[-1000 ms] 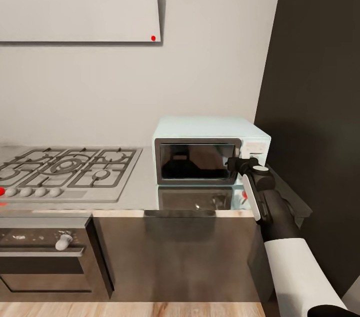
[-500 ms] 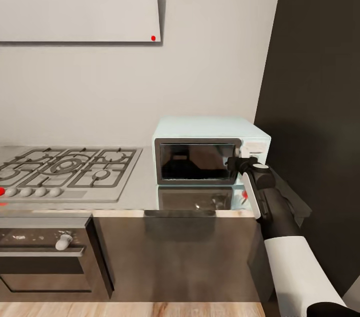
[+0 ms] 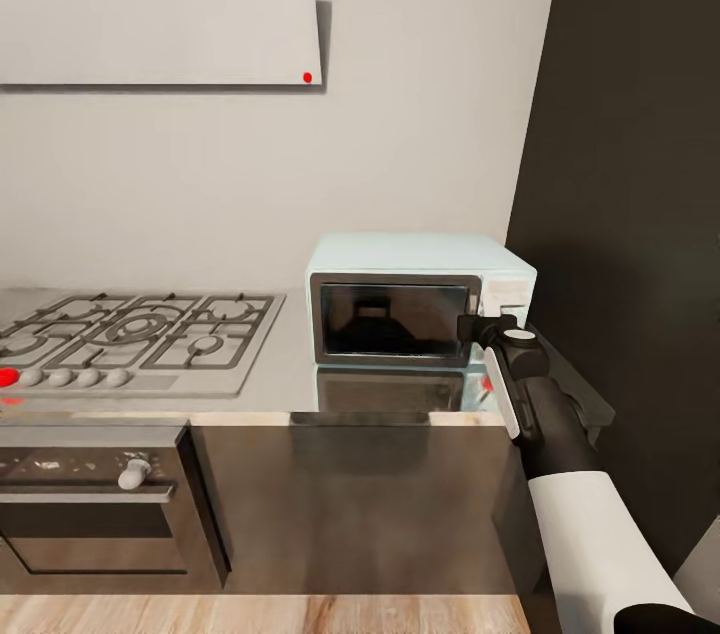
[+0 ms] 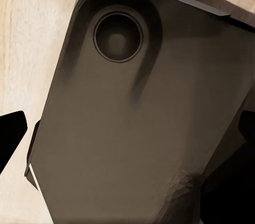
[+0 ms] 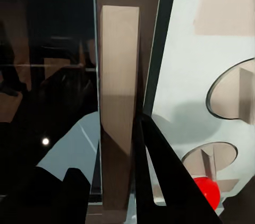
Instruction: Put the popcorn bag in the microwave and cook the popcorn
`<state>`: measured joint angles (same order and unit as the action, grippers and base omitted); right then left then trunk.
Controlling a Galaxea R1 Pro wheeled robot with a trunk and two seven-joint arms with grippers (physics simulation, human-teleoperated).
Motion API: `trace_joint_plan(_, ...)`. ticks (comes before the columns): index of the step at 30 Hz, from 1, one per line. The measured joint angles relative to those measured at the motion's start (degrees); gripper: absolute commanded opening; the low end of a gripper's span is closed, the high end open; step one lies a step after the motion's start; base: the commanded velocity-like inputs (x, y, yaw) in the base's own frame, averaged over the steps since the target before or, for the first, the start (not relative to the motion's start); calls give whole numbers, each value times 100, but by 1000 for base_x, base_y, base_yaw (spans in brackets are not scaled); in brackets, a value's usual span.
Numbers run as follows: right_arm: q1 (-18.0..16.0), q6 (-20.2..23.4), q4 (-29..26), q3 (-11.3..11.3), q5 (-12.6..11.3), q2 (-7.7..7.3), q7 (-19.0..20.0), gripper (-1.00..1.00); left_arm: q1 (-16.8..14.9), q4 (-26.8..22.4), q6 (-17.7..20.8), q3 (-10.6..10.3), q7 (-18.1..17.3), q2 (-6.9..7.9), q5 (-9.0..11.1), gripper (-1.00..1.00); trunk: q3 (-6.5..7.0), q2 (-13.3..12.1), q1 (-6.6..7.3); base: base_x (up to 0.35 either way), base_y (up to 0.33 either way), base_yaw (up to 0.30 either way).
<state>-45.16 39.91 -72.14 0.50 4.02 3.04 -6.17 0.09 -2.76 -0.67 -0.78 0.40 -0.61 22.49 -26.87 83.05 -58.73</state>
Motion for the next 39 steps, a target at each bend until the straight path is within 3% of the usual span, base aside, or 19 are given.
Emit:
trace_joint_plan(8, 3, -19, 9, -5, 133, 42, -24, -100, -1, -8, 1, -1, 0, 9, -5, 100, -1, -1, 0, 0, 0, 0)
trace_joint_plan(16, 2, -27, 12, -2, 115, 38, -7, -100, -2, -9, -3, -7, 0, 9, 0, 100, 0, -1, -2, -75, 0, 0)
trace_joint_plan(22, 2, -34, 7, 2, -90, 35, 21, -100, -2, -6, -3, -8, 0, 9, -5, 100, 0, -1, -3, -254, 0, 0)
trace_joint_plan(28, 2, -33, 3, 4, -478, 32, 34, -100, -3, -6, -1, -8, 0, 7, -5, 100, 0, -1, -3, -246, 0, 0)
trace_joint_plan(29, 5, -45, 9, 67, -231, 32, 138, -100, -3, -6, -1, -9, 0, 8, -6, 100, -1, -2, -3, -228, 0, 0)
trace_joint_plan(32, 6, -48, 20, 203, -221, 32, 53, -100, -3, -6, -2, -9, 0, 9, -5, 100, -1, -2, -2, -153, 0, 0)
trace_joint_plan(39, 6, -41, 20, 227, -212, 32, 56, -100, -3, -7, 1, -9, 0, 9, -6, 100, -1, -2, -1, -17, 0, 0)
